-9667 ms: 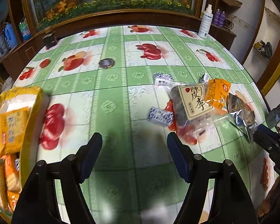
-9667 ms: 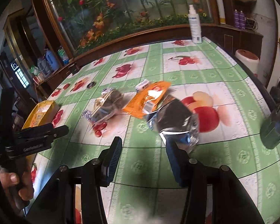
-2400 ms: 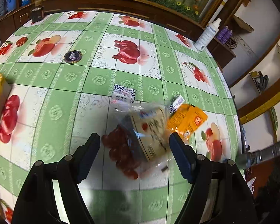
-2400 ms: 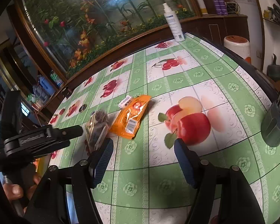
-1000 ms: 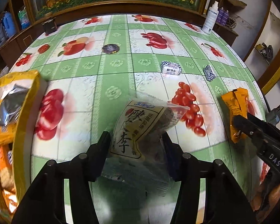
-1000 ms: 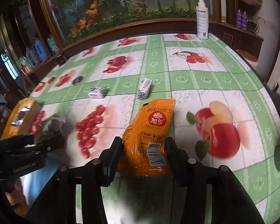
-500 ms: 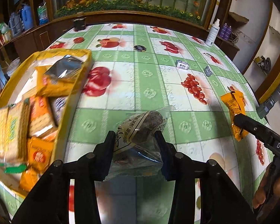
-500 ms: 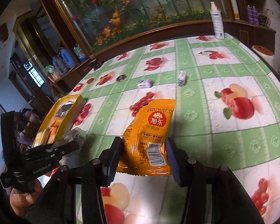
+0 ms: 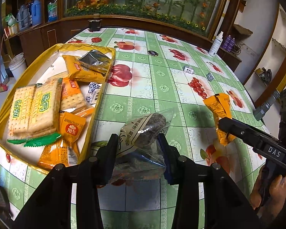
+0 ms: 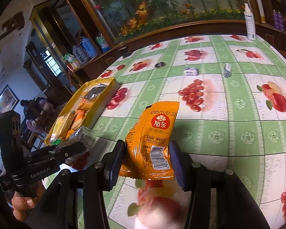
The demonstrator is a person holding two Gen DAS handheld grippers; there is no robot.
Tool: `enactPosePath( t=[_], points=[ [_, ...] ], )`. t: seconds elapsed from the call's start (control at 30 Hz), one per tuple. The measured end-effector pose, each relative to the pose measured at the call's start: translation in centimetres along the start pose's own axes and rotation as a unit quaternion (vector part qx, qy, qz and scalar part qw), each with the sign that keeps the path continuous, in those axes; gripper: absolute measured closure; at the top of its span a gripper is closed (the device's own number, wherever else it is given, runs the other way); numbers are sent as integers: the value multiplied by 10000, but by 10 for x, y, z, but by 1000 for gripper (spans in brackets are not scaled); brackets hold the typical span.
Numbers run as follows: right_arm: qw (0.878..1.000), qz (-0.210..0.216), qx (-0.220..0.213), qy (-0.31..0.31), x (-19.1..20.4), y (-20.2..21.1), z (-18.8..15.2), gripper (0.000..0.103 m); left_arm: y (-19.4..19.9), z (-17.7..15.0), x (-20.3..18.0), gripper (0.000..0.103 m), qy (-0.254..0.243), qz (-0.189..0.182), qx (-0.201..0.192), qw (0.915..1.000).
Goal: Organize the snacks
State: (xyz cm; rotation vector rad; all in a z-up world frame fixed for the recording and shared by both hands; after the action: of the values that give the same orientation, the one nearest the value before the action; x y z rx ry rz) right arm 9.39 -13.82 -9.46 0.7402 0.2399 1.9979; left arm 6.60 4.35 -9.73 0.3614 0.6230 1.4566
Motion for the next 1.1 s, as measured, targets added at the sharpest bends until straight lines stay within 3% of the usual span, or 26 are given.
enactPosePath(
  t=[0.43, 1.1],
  points=[
    [9998, 190, -49, 103, 20, 8, -1, 54, 23, 11, -14, 64, -392, 295, -389, 9980],
    [9987, 447, -84, 222, 45, 5, 5, 54, 41, 28, 4, 64, -408, 629, -690, 9948]
  ],
)
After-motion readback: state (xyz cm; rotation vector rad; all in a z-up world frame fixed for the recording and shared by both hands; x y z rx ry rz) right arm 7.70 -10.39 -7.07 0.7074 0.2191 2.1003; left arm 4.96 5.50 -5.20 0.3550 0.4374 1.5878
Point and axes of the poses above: each gripper's, at about its wrist camera, not at the fingertips, and y roughly against the way its jaws point, x to its left, z to its top, the point moved 4 cm from there along -y, roughly the way its jaws point, and after that the axes turned 14 degrees about -x, right-handed, at the moved point
